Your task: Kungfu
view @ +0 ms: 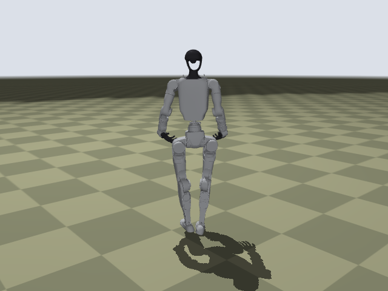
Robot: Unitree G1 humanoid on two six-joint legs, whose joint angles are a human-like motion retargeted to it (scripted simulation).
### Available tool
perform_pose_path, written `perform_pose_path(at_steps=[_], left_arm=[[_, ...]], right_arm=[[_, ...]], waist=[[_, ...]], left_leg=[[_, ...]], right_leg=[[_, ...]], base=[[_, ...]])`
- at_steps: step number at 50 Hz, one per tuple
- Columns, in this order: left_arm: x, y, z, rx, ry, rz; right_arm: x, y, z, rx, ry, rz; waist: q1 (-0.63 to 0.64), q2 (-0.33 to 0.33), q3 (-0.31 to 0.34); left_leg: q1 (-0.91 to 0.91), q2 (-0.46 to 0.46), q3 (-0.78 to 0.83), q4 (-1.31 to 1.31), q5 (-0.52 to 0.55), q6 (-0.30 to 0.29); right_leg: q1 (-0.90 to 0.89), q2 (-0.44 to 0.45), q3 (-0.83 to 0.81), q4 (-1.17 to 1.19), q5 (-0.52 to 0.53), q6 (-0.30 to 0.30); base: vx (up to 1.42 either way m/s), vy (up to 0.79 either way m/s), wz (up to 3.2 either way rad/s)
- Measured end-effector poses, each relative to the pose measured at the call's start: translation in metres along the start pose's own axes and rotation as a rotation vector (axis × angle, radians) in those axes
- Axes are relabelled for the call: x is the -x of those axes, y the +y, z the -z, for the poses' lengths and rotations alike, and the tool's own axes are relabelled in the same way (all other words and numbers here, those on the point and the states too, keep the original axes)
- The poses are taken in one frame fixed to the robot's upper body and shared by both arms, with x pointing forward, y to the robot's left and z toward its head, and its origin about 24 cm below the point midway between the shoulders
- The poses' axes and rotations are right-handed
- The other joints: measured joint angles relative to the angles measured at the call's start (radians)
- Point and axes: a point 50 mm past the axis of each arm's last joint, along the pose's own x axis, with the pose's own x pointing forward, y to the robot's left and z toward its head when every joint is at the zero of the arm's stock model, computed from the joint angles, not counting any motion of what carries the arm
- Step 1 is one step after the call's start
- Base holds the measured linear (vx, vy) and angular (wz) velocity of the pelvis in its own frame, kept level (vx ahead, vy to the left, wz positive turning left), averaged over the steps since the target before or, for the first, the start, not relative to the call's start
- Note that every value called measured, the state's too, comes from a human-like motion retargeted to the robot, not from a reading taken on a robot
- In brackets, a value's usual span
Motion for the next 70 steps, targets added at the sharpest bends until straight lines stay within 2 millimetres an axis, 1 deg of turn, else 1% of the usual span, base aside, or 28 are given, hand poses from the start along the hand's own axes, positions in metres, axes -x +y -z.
perform_pose_path(at_steps=[4,5,7,10,14,18,20,22,24,26,28,31,33,35,37,38,42,45,48,52,55,58,61,63,65,67,68,70], left_arm=[[-0.042,-0.021,-0.057,-0.549,0.142,0.075],[-0.052,-0.029,-0.067,-0.672,0.162,0.088],[-0.070,-0.046,-0.081,-0.849,0.158,0.106],[-0.091,-0.072,-0.090,-1.037,0.114,0.132],[-0.111,-0.095,-0.079,-1.177,0.032,0.105],[-0.115,-0.098,-0.057,-1.178,-0.034,-0.029],[-0.113,-0.093,-0.051,-1.131,-0.065,-0.116],[-0.111,-0.088,-0.043,-1.059,-0.066,-0.186],[-0.108,-0.083,-0.036,-0.992,-0.053,-0.222],[-0.105,-0.078,-0.034,-0.935,-0.051,-0.229],[-0.100,-0.075,-0.036,-0.895,-0.064,-0.211],[-0.094,-0.069,-0.036,-0.888,-0.070,-0.213],[-0.093,-0.069,-0.032,-0.904,-0.067,-0.223],[-0.095,-0.073,-0.025,-0.907,-0.063,-0.234],[-0.099,-0.078,-0.019,-0.907,-0.064,-0.235],[-0.101,-0.081,-0.017,-0.907,-0.066,-0.232],[-0.105,-0.085,-0.024,-0.971,-0.077,-0.191],[-0.105,-0.085,-0.038,-1.080,-0.109,-0.181],[-0.105,-0.088,-0.044,-1.138,-0.141,-0.184],[-0.111,-0.100,-0.035,-1.087,-0.162,-0.216],[-0.118,-0.107,-0.041,-1.026,-0.187,-0.241],[-0.121,-0.107,-0.054,-1.031,-0.203,-0.266],[-0.125,-0.110,-0.068,-1.081,-0.223,-0.281],[-0.127,-0.113,-0.073,-1.114,-0.219,-0.248],[-0.133,-0.122,-0.078,-1.127,-0.208,-0.185],[-0.139,-0.130,-0.085,-1.153,-0.197,-0.140],[-0.142,-0.134,-0.090,-1.175,-0.196,-0.126],[-0.144,-0.137,-0.103,-1.221,-0.208,-0.123]], right_arm=[[-0.039,0.014,-0.026,0.330,0.179,-0.107],[-0.047,0.020,-0.030,0.394,0.212,-0.143],[-0.058,0.030,-0.034,0.473,0.273,-0.212],[-0.069,0.044,-0.035,0.543,0.324,-0.308],[-0.078,0.053,-0.034,0.588,0.326,-0.337],[-0.089,0.057,-0.033,0.599,0.301,-0.278],[-0.096,0.061,-0.032,0.610,0.291,-0.267],[-0.101,0.067,-0.031,0.634,0.286,-0.279],[-0.104,0.071,-0.031,0.665,0.291,-0.292],[-0.108,0.075,-0.030,0.693,0.297,-0.307],[-0.110,0.078,-0.027,0.703,0.297,-0.321],[-0.112,0.081,-0.022,0.683,0.303,-0.338],[-0.112,0.081,-0.020,0.658,0.307,-0.346],[-0.109,0.078,-0.018,0.639,0.306,-0.337],[-0.104,0.073,-0.021,0.621,0.281,-0.309],[-0.102,0.070,-0.022,0.610,0.266,-0.294],[-0.094,0.062,-0.024,0.515,0.207,-0.231],[-0.093,0.061,-0.027,0.430,0.162,-0.211],[-0.093,0.064,-0.030,0.397,0.157,-0.232],[-0.098,0.073,-0.039,0.414,0.113,-0.246],[-0.106,0.082,-0.055,0.480,0.066,-0.255],[-0.112,0.091,-0.069,0.562,0.049,-0.278],[-0.114,0.099,-0.078,0.627,0.019,-0.303],[-0.112,0.101,-0.082,0.651,-0.008,-0.302],[-0.109,0.100,-0.088,0.669,-0.035,-0.291],[-0.105,0.097,-0.092,0.660,-0.058,-0.269],[-0.104,0.095,-0.092,0.644,-0.071,-0.259],[-0.102,0.092,-0.087,0.597,-0.080,-0.253]], waist=[[0.015,0.033,0.076],[0.009,0.038,0.091],[0.020,0.038,0.102],[0.026,0.049,0.104],[0.038,0.078,0.105],[0.023,0.096,0.101],[0.003,0.091,0.092],[-0.014,0.073,0.081],[-0.027,0.053,0.078],[-0.032,0.043,0.086],[-0.012,0.045,0.097],[0.048,0.055,0.108],[0.061,0.065,0.117],[0.070,0.066,0.123],[0.072,0.067,0.127],[0.066,0.065,0.129],[0.012,0.048,0.110],[-0.009,0.021,0.078],[-0.023,0.001,0.051],[-0.094,0.017,0.043],[-0.154,0.036,0.052],[-0.181,0.053,0.069],[-0.187,0.064,0.086],[-0.184,0.064,0.116],[-0.173,0.041,0.159],[-0.174,0.021,0.194],[-0.176,0.015,0.211],[-0.143,-0.006,0.241]], left_leg=[[-0.016,0.038,-0.006,0.014,0.021,0.009],[-0.022,0.044,-0.014,0.018,0.027,0.008],[-0.024,0.047,-0.006,0.014,0.035,0.008],[-0.031,0.066,-0.006,0.011,0.048,0.000],[-0.044,0.098,-0.014,0.001,0.074,-0.011],[-0.067,0.129,-0.010,-0.001,0.100,-0.023],[-0.092,0.138,-0.004,0.009,0.112,-0.030],[-0.124,0.132,0.010,0.027,0.126,-0.033],[-0.161,0.129,0.025,0.057,0.144,-0.036],[-0.198,0.138,0.026,0.093,0.171,-0.034],[-0.222,0.158,0.033,0.107,0.215,-0.026],[-0.227,0.206,0.073,0.075,0.332,-0.031],[-0.240,0.225,0.085,0.040,0.441,-0.034],[-0.246,0.224,0.114,0.005,0.520,-0.056],[-0.231,0.215,0.101,0.002,0.429,-0.124],[-0.226,0.206,0.088,0.022,0.366,-0.135],[-0.199,0.161,0.063,0.179,0.191,-0.096],[-0.151,0.138,0.094,0.308,0.132,-0.118],[-0.065,0.121,0.120,0.396,0.105,-0.157],[0.097,0.063,0.173,0.377,0.117,-0.202],[0.157,-0.035,0.200,0.308,0.162,-0.202],[0.181,-0.100,0.134,0.271,0.218,-0.202],[0.222,-0.060,-0.066,0.137,0.116,-0.202],[0.255,-0.008,-0.140,0.088,-0.014,-0.162],[0.263,-0.014,-0.128,0.057,-0.111,-0.035],[0.263,-0.039,-0.131,0.026,-0.136,0.025],[0.262,-0.050,-0.142,0.016,-0.129,0.030],[0.247,-0.015,-0.113,0.012,-0.109,-0.022]], right_leg=[[0.024,-0.057,-0.188,0.024,0.004,-0.093],[0.040,-0.075,-0.233,0.022,0.002,-0.096],[0.060,-0.072,-0.190,0.027,0.011,-0.085],[0.090,-0.065,-0.118,0.060,0.025,-0.073],[0.146,-0.074,-0.079,0.116,0.059,-0.102],[0.188,-0.066,0.007,0.145,0.096,-0.081],[0.198,-0.063,0.055,0.137,0.153,-0.060],[0.208,-0.067,0.118,0.090,0.269,-0.017],[0.223,-0.081,0.159,0.011,0.275,0.010],[0.238,-0.077,0.172,-0.038,0.198,-0.042],[0.250,-0.064,0.149,-0.070,0.096,-0.138],[0.240,-0.024,0.150,-0.110,0.009,-0.272],[0.225,0.003,0.148,-0.129,-0.014,-0.321],[0.210,0.010,0.137,-0.140,-0.009,-0.336],[0.194,0.010,0.105,-0.144,0.010,-0.337],[0.188,0.006,0.084,-0.148,0.020,-0.337],[0.163,-0.022,0.004,-0.176,0.056,-0.345],[0.141,-0.044,-0.025,-0.190,0.076,-0.353],[0.116,-0.060,-0.038,-0.188,0.097,-0.349],[0.059,-0.069,-0.083,-0.171,0.135,-0.331],[-0.033,-0.124,-0.125,-0.132,0.184,-0.276],[-0.111,-0.153,-0.153,-0.089,0.225,-0.226],[-0.157,-0.103,-0.163,-0.078,0.228,-0.241],[-0.158,-0.050,-0.186,-0.100,0.253,-0.237],[-0.156,-0.059,-0.167,-0.130,0.308,-0.157],[-0.161,-0.075,-0.111,-0.166,0.341,-0.043],[-0.164,-0.073,-0.059,-0.184,0.354,0.009],[-0.165,-0.009,0.029,-0.225,0.362,0.027]], base=[[-0.43,0.19,0.10],[-0.41,0.12,0.41],[-0.31,0.07,0.11],[-0.15,-0.02,0.04],[-0.29,-0.05,-0.11],[-0.39,-0.16,-0.21],[-0.42,-0.23,-0.31],[-0.55,-0.23,-0.29],[-0.63,-0.21,-0.24],[-0.71,-0.28,-0.32],[-0.65,-0.29,-0.62],[-0.66,-0.32,-0.55],[-0.73,-0.33,0.31],[-0.65,-0.22,0.49],[-0.58,-0.09,0.71],[-0.48,-0.06,0.93],[-0.41,-0.06,1.02],[-0.41,-0.05,0.62],[-0.44,0.05,0.37],[-0.66,0.36,0.64],[-0.96,0.78,0.93],[-0.82,0.64,0.57],[-0.34,-0.38,-0.05],[-0.48,-0.31,0.18],[-0.62,0.20,0.25],[-0.65,0.38,0.47],[-0.66,0.22,0.17],[-0.61,-0.09,-0.56]])
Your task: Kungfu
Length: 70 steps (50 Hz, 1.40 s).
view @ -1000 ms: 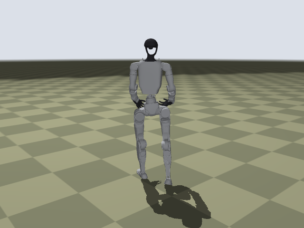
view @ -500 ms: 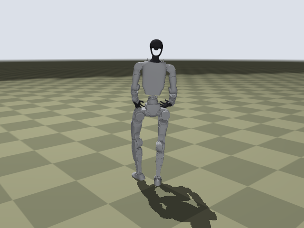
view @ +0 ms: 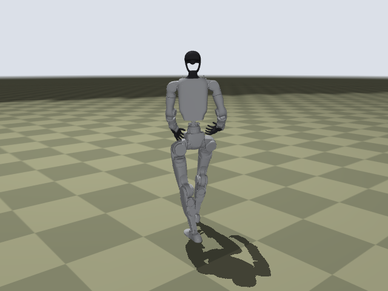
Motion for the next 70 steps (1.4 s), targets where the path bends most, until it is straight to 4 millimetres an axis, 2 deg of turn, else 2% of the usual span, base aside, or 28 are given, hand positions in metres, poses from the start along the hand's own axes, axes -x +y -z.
perform_pose_path(at_steps=[2,3,5,8,13,17,21,23,25,26,28,30,32,35,38,40,43,44,48,50,52,57,60,63,65,67,70], left_arm=[[-0.002,0.003,-0.004,-0.043,-0.016,-0.005],[-0.003,0.000,-0.006,-0.060,-0.027,-0.003],[-0.004,-0.008,-0.010,-0.085,-0.056,0.006],[-0.003,-0.017,-0.008,-0.109,-0.067,0.012],[0.010,-0.030,0.019,-0.055,0.029,0.046],[0.027,-0.041,0.049,0.012,0.164,0.070],[0.038,-0.055,0.064,0.112,0.244,0.134],[0.042,-0.057,0.068,0.145,0.262,0.151],[0.045,-0.052,0.072,0.143,0.273,0.132],[0.047,-0.049,0.074,0.129,0.275,0.124],[0.050,-0.043,0.077,0.111,0.279,0.107],[0.052,-0.041,0.079,0.125,0.276,0.095],[0.054,-0.040,0.080,0.149,0.271,0.092],[0.059,-0.039,0.085,0.180,0.281,0.095],[0.059,-0.048,0.087,0.242,0.319,0.108],[0.057,-0.050,0.087,0.247,0.362,0.091],[0.056,-0.047,0.088,0.176,0.396,0.061],[0.055,-0.046,0.088,0.155,0.396,0.055],[0.050,-0.051,0.078,0.150,0.348,0.056],[0.049,-0.055,0.077,0.152,0.342,0.057],[0.050,-0.057,0.078,0.140,0.352,0.062],[0.055,-0.061,0.084,0.180,0.370,0.073],[0.060,-0.054,0.090,0.195,0.377,0.072],[0.067,-0.032,0.102,0.131,0.375,0.043],[0.078,-0.017,0.115,0.081,0.402,0.032],[0.096,-0.005,0.135,0.040,0.489,0.041],[0.129,0.002,0.166,0.063,0.665,0.100]], right_arm=[[0.003,0.003,0.013,-0.074,0.008,0.012],[0.006,0.005,0.019,-0.106,0.014,0.016],[0.012,0.006,0.028,-0.143,0.023,0.029],[0.023,0.003,0.038,-0.163,0.025,0.073],[0.033,0.006,0.061,-0.272,0.052,0.127],[0.035,0.010,0.068,-0.256,0.065,0.135],[0.031,0.013,0.065,-0.194,0.068,0.115],[0.029,0.016,0.066,-0.186,0.086,0.088],[0.025,0.020,0.067,-0.178,0.107,0.051],[0.025,0.020,0.067,-0.166,0.117,0.038],[0.022,0.021,0.066,-0.139,0.136,0.014],[0.018,0.024,0.067,-0.120,0.147,-0.002],[0.014,0.027,0.069,-0.116,0.155,-0.004],[0.007,0.028,0.070,-0.150,0.159,0.006],[-0.001,0.025,0.064,-0.189,0.154,-0.022],[-0.003,0.020,0.058,-0.171,0.146,-0.028],[-0.003,0.016,0.053,-0.119,0.119,0.010],[-0.003,0.015,0.053,-0.114,0.109,0.022],[-0.001,0.015,0.052,-0.137,0.083,0.031],[0.002,0.014,0.054,-0.151,0.084,0.037],[0.004,0.012,0.057,-0.165,0.080,0.067],[0.003,0.012,0.061,-0.198,0.084,0.095],[0.001,0.009,0.061,-0.155,0.097,0.104],[0.000,0.003,0.066,-0.021,0.174,0.096],[0.005,-0.001,0.076,0.075,0.285,0.071],[0.018,-0.008,0.094,0.171,0.459,0.048],[0.052,-0.013,0.130,0.275,0.774,0.063]], waist=[[0.030,0.004,0.026],[0.046,0.008,0.035],[0.066,0.016,0.044],[0.075,0.032,0.040],[0.110,0.043,-0.023],[0.164,0.039,-0.090],[0.191,0.025,-0.126],[0.200,0.011,-0.147],[0.215,0.001,-0.170],[0.206,-0.005,-0.176],[0.188,-0.013,-0.177],[0.172,-0.012,-0.169],[0.158,-0.013,-0.167],[0.150,-0.018,-0.159],[0.140,-0.021,-0.135],[0.103,-0.020,-0.125],[0.088,-0.034,-0.130],[0.099,-0.039,-0.131],[0.170,-0.037,-0.123],[0.183,-0.025,-0.126],[0.185,-0.008,-0.131],[0.223,0.024,-0.127],[0.261,0.025,-0.125],[0.279,0.013,-0.135],[0.290,-0.010,-0.151],[0.297,-0.038,-0.176],[0.286,-0.073,-0.217]], left_leg=[[-0.012,0.008,0.017,-0.008,0.018,0.010],[-0.019,0.004,0.027,-0.015,0.029,0.025],[-0.038,-0.004,0.035,-0.030,0.049,0.055],[-0.077,0.016,0.029,-0.043,0.074,0.064],[-0.138,0.054,0.086,-0.054,0.097,0.061],[-0.185,0.087,0.144,-0.051,0.109,0.046],[-0.207,0.096,0.208,-0.048,0.116,0.030],[-0.212,0.093,0.244,-0.047,0.120,0.021],[-0.231,0.123,0.287,-0.046,0.138,-0.002],[-0.231,0.117,0.291,-0.043,0.137,-0.001],[-0.222,0.118,0.301,-0.038,0.137,-0.004],[-0.210,0.147,0.311,-0.032,0.145,-0.018],[-0.206,0.175,0.327,-0.016,0.156,-0.033],[-0.220,0.225,0.362,0.038,0.181,-0.053],[-0.289,0.280,0.310,0.169,0.234,-0.051],[-0.346,0.297,0.255,0.267,0.280,0.000],[-0.411,0.284,0.243,0.389,0.327,0.155],[-0.422,0.271,0.242,0.410,0.328,0.154],[-0.496,0.159,0.104,0.462,0.297,0.020],[-0.520,0.120,0.091,0.428,0.282,-0.023],[-0.527,0.117,0.151,0.358,0.292,-0.026],[-0.534,0.101,0.304,0.164,0.306,0.015],[-0.540,0.084,0.351,0.085,0.287,0.016],[-0.541,0.077,0.355,0.061,0.264,0.034],[-0.537,0.063,0.332,0.077,0.295,0.127],[-0.527,0.050,0.311,0.087,0.262,0.178],[-0.526,0.040,0.278,0.114,0.219,0.154]], right_leg=[[0.031,-0.002,0.093,-0.023,-0.039,0.000],[0.048,-0.027,0.075,-0.026,-0.067,0.000],[0.081,-0.083,-0.033,-0.013,-0.123,-0.011],[0.132,-0.117,-0.158,0.036,-0.163,-0.084],[0.182,-0.126,-0.116,0.145,-0.174,-0.141],[0.203,-0.139,-0.066,0.205,-0.168,-0.159],[0.247,-0.206,-0.118,0.169,-0.114,-0.123],[0.272,-0.251,-0.171,0.131,-0.068,-0.075],[0.274,-0.247,-0.222,0.068,-0.083,0.000],[0.283,-0.251,-0.208,0.048,-0.106,0.000],[0.300,-0.250,-0.213,0.021,-0.157,-0.039],[0.311,-0.225,-0.231,0.005,-0.205,-0.133],[0.312,-0.195,-0.215,-0.013,-0.233,-0.195],[0.307,-0.171,-0.175,-0.016,-0.264,-0.208],[0.303,-0.157,-0.142,-0.004,-0.289,-0.230],[0.308,-0.141,-0.149,-0.007,-0.296,-0.254],[0.309,-0.142,-0.124,-0.007,-0.303,-0.291],[0.307,-0.139,-0.106,-0.004,-0.307,-0.302],[0.310,-0.106,-0.043,0.008,-0.325,-0.341],[0.316,-0.083,-0.034,0.009,-0.338,-0.360],[0.325,-0.059,-0.035,0.010,-0.353,-0.375],[0.353,-0.003,-0.033,0.011,-0.391,-0.405],[0.372,0.016,-0.023,0.015,-0.413,-0.416],[0.389,0.028,-0.032,0.019,-0.436,-0.419],[0.399,0.019,-0.035,0.025,-0.449,-0.412],[0.408,0.009,-0.048,0.040,-0.463,-0.390],[0.410,0.000,-0.073,0.077,-0.439,-0.322]], base=[[-0.47,0.26,-0.53],[-0.36,0.41,-0.30],[-0.35,0.34,-0.13],[-0.37,0.10,-0.13],[-0.24,-0.12,-0.82],[-0.21,-0.21,-1.23],[-0.25,-0.18,-1.24],[-0.25,-0.33,-1.27],[-0.29,-0.48,-1.27],[-0.30,-0.45,-0.77],[-0.23,-0.33,-0.42],[-0.18,-0.35,-0.53],[-0.26,-0.55,-0.58],[-0.33,-0.53,-0.56],[-0.30,-0.37,-0.41],[-0.13,-0.30,0.10],[-0.06,-0.31,-0.21],[-0.03,-0.25,-0.64],[0.04,-0.26,-0.68],[0.16,-0.19,-0.10],[0.20,-0.16,0.15],[0.25,-0.17,-0.04],[0.28,-0.18,-0.27],[0.43,-0.23,-0.17],[0.47,-0.24,-0.22],[0.62,-0.27,-0.14],[0.63,-0.24,0.08]])
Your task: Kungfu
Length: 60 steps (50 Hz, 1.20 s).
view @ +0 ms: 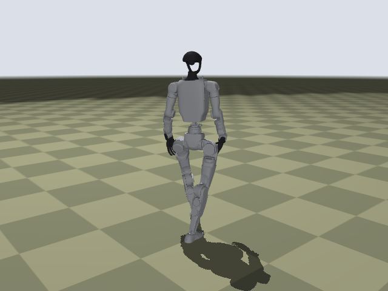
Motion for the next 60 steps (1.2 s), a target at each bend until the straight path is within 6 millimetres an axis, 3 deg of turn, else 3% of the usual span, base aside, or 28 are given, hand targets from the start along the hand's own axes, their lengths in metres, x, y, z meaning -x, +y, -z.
perform_pose_path(at_steps=[3,7,9,12,15,18,22,25,28,32,37,43,48,50,53,54,57,60], left_arm=[[0.006,-0.004,0.027,0.073,0.126,0.065],[0.011,-0.016,0.044,0.093,0.186,0.088],[0.014,-0.024,0.051,0.089,0.207,0.090],[0.017,-0.042,0.062,0.134,0.259,0.087],[0.017,-0.066,0.062,0.252,0.275,0.111],[0.018,-0.075,0.062,0.313,0.282,0.133],[0.019,-0.070,0.065,0.271,0.303,0.144],[0.019,-0.067,0.067,0.248,0.322,0.151],[0.019,-0.068,0.068,0.244,0.339,0.160],[0.019,-0.065,0.069,0.187,0.369,0.179],[0.015,-0.041,0.063,0.028,0.337,0.141],[0.007,-0.013,0.040,-0.031,0.219,0.049],[0.006,-0.020,0.041,0.103,0.253,0.022],[0.007,-0.029,0.046,0.206,0.275,-0.003],[0.012,-0.047,0.059,0.368,0.327,-0.027],[0.016,-0.054,0.065,0.410,0.356,-0.028],[0.029,-0.073,0.086,0.503,0.465,-0.009],[0.034,-0.073,0.093,0.502,0.527,-0.003]], right_arm=[[0.008,0.002,0.041,-0.005,0.213,0.068],[0.027,0.000,0.073,-0.060,0.311,0.057],[0.033,0.003,0.082,-0.055,0.325,0.009],[0.041,0.003,0.087,-0.026,0.310,-0.013],[0.046,0.002,0.091,-0.047,0.279,0.038],[0.041,0.009,0.092,-0.143,0.260,0.072],[0.035,0.015,0.092,-0.212,0.270,0.133],[0.030,0.022,0.095,-0.199,0.336,0.186],[0.027,0.022,0.093,-0.171,0.359,0.251],[0.031,0.012,0.094,-0.048,0.425,0.289],[0.037,0.005,0.098,0.113,0.501,0.159],[0.033,0.000,0.094,0.089,0.466,0.224],[0.030,0.004,0.094,-0.127,0.454,0.263],[0.029,0.006,0.094,-0.211,0.431,0.252],[0.033,0.008,0.100,-0.292,0.393,0.236],[0.035,0.009,0.103,-0.313,0.394,0.231],[0.038,0.015,0.111,-0.346,0.431,0.226],[0.029,0.014,0.099,-0.344,0.388,0.276]], waist=[[-0.005,-0.027,-0.016],[0.018,-0.035,-0.010],[0.025,-0.019,-0.020],[0.004,0.033,-0.029],[-0.043,0.072,-0.012],[-0.070,0.060,0.013],[-0.086,0.011,0.023],[-0.100,0.011,0.020],[-0.105,0.010,0.020],[-0.167,0.015,0.022],[-0.135,0.006,0.018],[-0.110,0.004,0.042],[-0.062,-0.003,0.062],[-0.071,-0.002,0.057],[-0.090,0.001,0.025],[-0.101,0.005,0.009],[-0.117,0.015,-0.034],[-0.136,0.051,-0.031]], left_leg=[[0.011,-0.011,0.000,0.024,-0.044,-0.021],[0.087,-0.001,0.004,-0.020,-0.073,-0.033],[0.071,0.068,-0.002,-0.006,-0.075,-0.066],[0.089,0.124,0.006,-0.022,-0.087,-0.075],[0.159,0.078,-0.037,-0.058,-0.111,-0.050],[0.222,0.031,-0.052,-0.081,-0.123,-0.041],[0.260,-0.022,-0.046,-0.085,-0.132,-0.044],[0.265,-0.014,-0.065,-0.086,-0.129,-0.055],[0.274,-0.019,-0.082,-0.096,-0.121,-0.060],[0.280,-0.027,-0.146,-0.105,-0.105,-0.069],[0.251,-0.004,-0.135,-0.067,-0.105,-0.095],[0.096,0.016,-0.190,0.137,-0.026,-0.134],[0.132,0.003,-0.128,0.120,-0.051,-0.232],[0.172,-0.026,-0.134,0.087,-0.090,-0.214],[0.267,-0.038,-0.014,-0.038,-0.146,-0.062],[0.292,-0.043,-0.022,-0.072,-0.156,-0.053],[0.307,-0.031,-0.081,-0.108,-0.160,-0.082],[0.292,0.100,0.011,-0.116,-0.154,-0.129]], right_leg=[[-0.012,-0.025,-0.017,0.043,0.115,0.120],[-0.036,-0.007,-0.028,0.141,0.291,0.297],[-0.091,0.043,-0.057,0.210,0.349,0.322],[-0.169,0.087,-0.127,0.326,0.386,0.322],[-0.174,0.026,-0.164,0.364,0.317,0.322],[-0.169,-0.040,-0.193,0.299,0.263,0.244],[-0.183,-0.091,-0.085,0.111,0.252,0.166],[-0.179,-0.053,0.033,0.139,0.223,0.201],[-0.167,-0.041,0.075,0.126,0.215,0.183],[-0.123,-0.051,-0.028,0.071,0.172,0.157],[-0.084,-0.087,-0.113,0.002,0.106,0.128],[-0.075,-0.084,-0.138,-0.061,0.071,0.089],[-0.072,-0.068,-0.115,-0.048,0.083,0.111],[-0.067,-0.061,-0.118,-0.040,0.089,0.134],[-0.067,-0.046,-0.115,-0.013,0.095,0.171],[-0.072,-0.040,-0.117,0.001,0.106,0.191],[-0.125,-0.029,-0.075,0.086,0.196,0.286],[-0.282,0.057,-0.078,0.252,0.349,0.322]], base=[[0.50,-0.15,0.15],[0.47,-0.22,0.12],[0.33,-0.54,-0.44],[0.30,-0.27,-0.18],[0.35,0.24,0.80],[0.22,0.00,0.70],[0.13,-0.14,0.36],[0.12,-0.17,0.38],[0.06,-0.17,0.41],[0.02,-0.13,1.04],[-0.06,-0.16,0.13],[-0.16,-0.11,0.33],[-0.11,-0.09,-0.17],[0.10,-0.11,0.09],[0.26,-0.12,0.09],[0.34,-0.14,0.12],[0.21,-0.19,-0.70],[-0.19,-0.49,-0.73]])
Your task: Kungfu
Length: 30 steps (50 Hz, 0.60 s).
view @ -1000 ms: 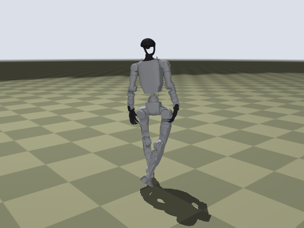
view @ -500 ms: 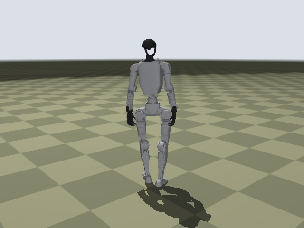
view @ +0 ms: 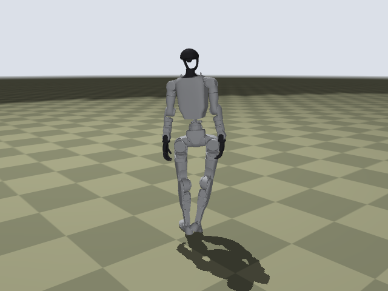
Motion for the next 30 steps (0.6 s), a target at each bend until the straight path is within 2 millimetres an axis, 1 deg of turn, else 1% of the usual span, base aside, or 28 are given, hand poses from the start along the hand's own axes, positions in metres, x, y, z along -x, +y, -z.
perform_pose_path(at_steps=[2,3,4,5,7,9,10,13,15,17,18,20,22,23,25,27,28,30], left_arm=[[0.000,0.003,-0.002,-0.043,0.011,-0.018],[0.001,0.005,-0.004,-0.070,0.015,-0.023],[0.001,0.007,-0.004,-0.099,0.023,-0.021],[0.001,0.009,-0.004,-0.130,0.032,-0.015],[0.001,0.008,-0.004,-0.211,0.036,0.012],[0.000,0.008,-0.012,-0.282,0.008,0.024],[0.000,0.009,-0.017,-0.315,-0.012,0.027],[0.001,0.012,-0.035,-0.388,-0.090,0.039],[0.002,0.014,-0.045,-0.417,-0.132,0.046],[0.003,0.016,-0.051,-0.433,-0.152,0.046],[0.003,0.018,-0.053,-0.436,-0.157,0.041],[0.004,0.022,-0.058,-0.425,-0.161,0.027],[0.005,0.024,-0.059,-0.392,-0.150,0.015],[0.004,0.025,-0.058,-0.371,-0.140,0.012],[0.004,0.026,-0.053,-0.330,-0.102,0.016],[0.003,0.017,-0.046,-0.291,-0.056,0.035],[0.002,0.009,-0.043,-0.259,-0.041,0.042],[0.000,-0.011,-0.036,-0.197,-0.029,0.064]], right_arm=[[0.000,-0.003,-0.009,-0.003,-0.073,0.034],[0.001,-0.005,-0.012,-0.002,-0.097,0.051],[0.001,-0.004,-0.011,-0.004,-0.101,0.068],[0.000,-0.003,-0.008,-0.008,-0.095,0.086],[0.001,-0.003,0.006,-0.039,-0.065,0.125],[0.002,-0.004,0.016,-0.071,-0.046,0.144],[0.003,-0.005,0.021,-0.085,-0.037,0.147],[0.004,-0.004,0.033,-0.107,0.011,0.139],[0.004,-0.001,0.039,-0.115,0.046,0.132],[0.004,0.005,0.045,-0.131,0.070,0.121],[0.004,0.008,0.048,-0.142,0.079,0.114],[0.003,0.013,0.048,-0.164,0.085,0.101],[0.001,0.020,0.047,-0.185,0.087,0.089],[0.001,0.022,0.048,-0.190,0.088,0.084],[0.000,0.027,0.045,-0.191,0.088,0.049],[-0.001,0.027,0.040,-0.169,0.080,-0.004],[-0.001,0.023,0.035,-0.140,0.070,-0.025],[0.000,0.011,0.022,-0.056,0.056,-0.038]], waist=[[0.004,0.023,0.019],[0.002,0.030,0.023],[-0.009,0.041,0.023],[-0.024,0.054,0.020],[-0.060,0.058,0.019],[-0.064,0.048,0.016],[-0.062,0.043,0.015],[-0.076,0.022,0.015],[-0.085,0.008,0.016],[-0.092,-0.003,0.021],[-0.100,-0.006,0.024],[-0.102,-0.016,0.031],[-0.099,-0.021,0.039],[-0.098,-0.031,0.036],[-0.094,-0.039,0.018],[-0.084,-0.025,0.008],[-0.047,-0.027,0.003],[-0.023,-0.025,-0.004]], left_leg=[[0.003,0.032,0.003,-0.006,-0.003,-0.004],[0.005,0.043,0.007,-0.008,-0.002,-0.008],[0.012,0.046,0.008,-0.016,-0.006,-0.003],[0.020,0.044,0.008,-0.027,-0.012,0.005],[0.050,0.008,-0.029,-0.042,-0.017,0.021],[0.067,-0.012,-0.047,-0.046,-0.017,0.024],[0.072,-0.017,-0.052,-0.047,-0.016,0.023],[0.092,-0.042,-0.085,-0.050,-0.018,0.017],[0.112,-0.055,-0.104,-0.054,-0.022,0.013],[0.137,-0.051,-0.113,-0.055,-0.027,0.004],[0.144,-0.043,-0.126,-0.052,-0.029,-0.004],[0.145,-0.031,-0.145,-0.034,-0.036,-0.018],[0.141,-0.007,-0.171,-0.012,-0.036,-0.031],[0.145,-0.009,-0.178,-0.005,-0.035,-0.033],[0.131,0.001,-0.194,0.012,-0.032,-0.038],[0.111,0.033,-0.216,0.022,-0.015,-0.050],[0.116,0.039,-0.179,0.023,-0.011,-0.055],[0.123,0.049,-0.126,0.017,-0.003,-0.059]], right_leg=[[-0.071,0.016,-0.027,0.122,0.028,0.000],[-0.098,0.015,-0.037,0.168,0.023,0.000],[-0.115,-0.005,-0.048,0.195,-0.004,0.000],[-0.126,-0.035,-0.060,0.213,-0.043,0.000],[-0.108,-0.150,-0.104,0.202,-0.086,-0.006],[-0.093,-0.232,-0.120,0.130,-0.082,-0.041],[-0.089,-0.259,-0.114,0.075,-0.069,-0.058],[-0.053,-0.333,-0.082,-0.125,-0.044,-0.078],[-0.025,-0.375,-0.081,-0.245,0.007,-0.104],[-0.001,-0.388,-0.075,-0.333,0.051,-0.105],[0.014,-0.399,-0.111,-0.359,0.067,-0.092],[0.042,-0.402,-0.171,-0.362,0.096,-0.109],[0.061,-0.384,-0.217,-0.346,0.067,-0.167],[0.068,-0.375,-0.242,-0.359,0.067,-0.183],[0.080,-0.357,-0.270,-0.366,0.041,-0.182],[0.089,-0.361,-0.283,-0.359,0.024,-0.148],[0.073,-0.351,-0.248,-0.349,0.010,-0.155],[0.057,-0.323,-0.214,-0.344,-0.014,-0.178]], base=[[-0.10,-0.26,-0.47],[0.03,0.00,-0.29],[0.13,0.21,0.07],[0.22,0.36,0.69],[0.24,0.25,1.08],[0.17,-0.03,0.73],[0.13,-0.17,0.55],[0.12,-0.23,0.63],[0.13,-0.26,0.51],[0.11,-0.36,0.58],[0.05,-0.33,0.70],[-0.02,-0.35,0.57],[-0.03,-0.45,0.48],[0.01,-0.44,0.49],[0.01,-0.49,0.57],[-0.07,-0.36,0.08],[-0.09,-0.18,-0.98],[-0.04,-0.08,-0.88]])
